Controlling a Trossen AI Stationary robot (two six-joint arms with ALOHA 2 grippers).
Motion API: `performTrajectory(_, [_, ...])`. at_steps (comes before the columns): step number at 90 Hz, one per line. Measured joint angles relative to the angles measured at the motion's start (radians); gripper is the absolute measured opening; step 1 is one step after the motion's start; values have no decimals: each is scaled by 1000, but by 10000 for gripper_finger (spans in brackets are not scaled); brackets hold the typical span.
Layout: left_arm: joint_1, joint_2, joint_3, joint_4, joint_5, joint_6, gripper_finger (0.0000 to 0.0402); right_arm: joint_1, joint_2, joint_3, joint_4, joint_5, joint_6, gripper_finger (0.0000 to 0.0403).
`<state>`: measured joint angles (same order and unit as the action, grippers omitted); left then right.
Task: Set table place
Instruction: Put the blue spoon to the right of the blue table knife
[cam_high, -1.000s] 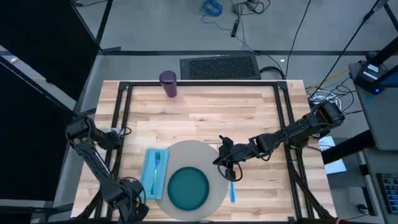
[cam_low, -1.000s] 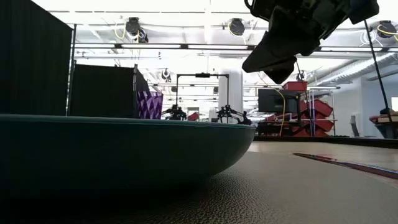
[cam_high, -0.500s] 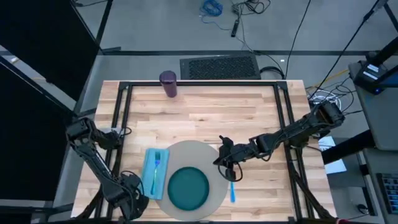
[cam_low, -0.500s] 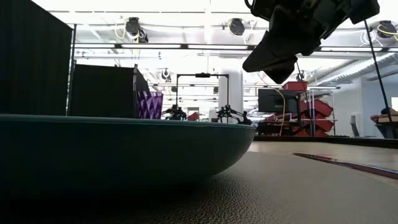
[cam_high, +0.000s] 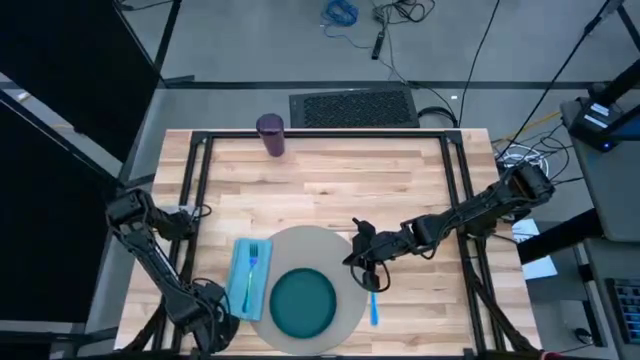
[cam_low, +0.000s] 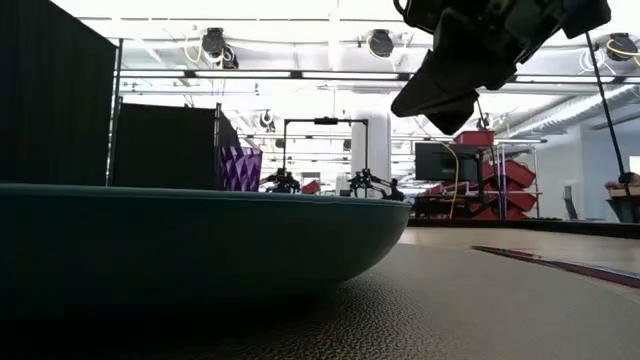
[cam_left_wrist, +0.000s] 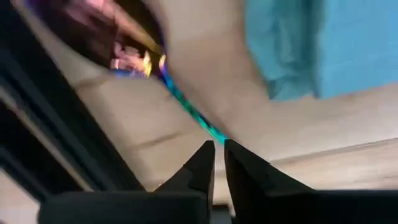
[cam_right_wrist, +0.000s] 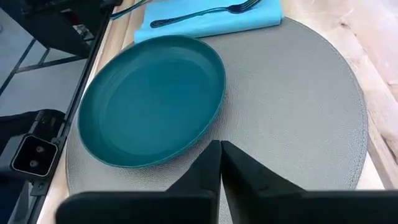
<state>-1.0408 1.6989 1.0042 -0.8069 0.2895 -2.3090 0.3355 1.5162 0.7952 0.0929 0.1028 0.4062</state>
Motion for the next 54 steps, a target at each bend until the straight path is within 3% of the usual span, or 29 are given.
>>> performTrajectory(22, [39, 20, 0, 48, 17, -38, 52, 0, 0, 0, -1, 0, -7, 0])
performTrajectory(37, [19, 85, 2, 37, 127, -38, 52, 0, 0, 0, -2, 0, -25, 0])
performTrajectory(54, [8, 128, 4, 76, 152, -41, 52, 0, 1, 0, -9, 1, -30, 0])
